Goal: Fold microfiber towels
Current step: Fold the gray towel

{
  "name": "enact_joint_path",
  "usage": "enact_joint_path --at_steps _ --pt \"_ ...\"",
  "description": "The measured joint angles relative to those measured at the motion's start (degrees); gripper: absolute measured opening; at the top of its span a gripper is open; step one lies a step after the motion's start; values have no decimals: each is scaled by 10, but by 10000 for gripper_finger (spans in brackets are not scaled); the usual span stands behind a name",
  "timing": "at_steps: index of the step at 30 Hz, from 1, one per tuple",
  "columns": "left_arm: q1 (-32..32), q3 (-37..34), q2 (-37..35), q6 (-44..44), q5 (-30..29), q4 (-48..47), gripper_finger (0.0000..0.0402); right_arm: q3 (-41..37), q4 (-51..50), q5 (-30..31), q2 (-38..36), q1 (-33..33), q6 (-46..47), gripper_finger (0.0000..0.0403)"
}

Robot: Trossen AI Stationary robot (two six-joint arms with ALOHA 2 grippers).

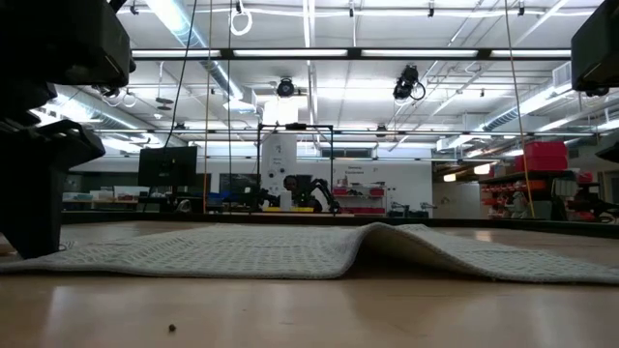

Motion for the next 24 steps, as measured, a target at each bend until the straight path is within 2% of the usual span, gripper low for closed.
enact_joint_path --at_steps 4,12,15,19,24 --pt "0 0 0 -1 -1 -10 216 0 0 1 0 0 -1 89" --pt "0 1 0 -7 0 -12 211 0 3 -1 0 0 -1 119" --pt "1 1 0 -11 6 -10 194 0 4 -1 0 0 -1 119" --pt "1 1 0 -15 2 -14 144 0 2 -1 0 0 1 105" --pt "2 0 2 -4 0 -9 43 0 1 0 0 0 3 95"
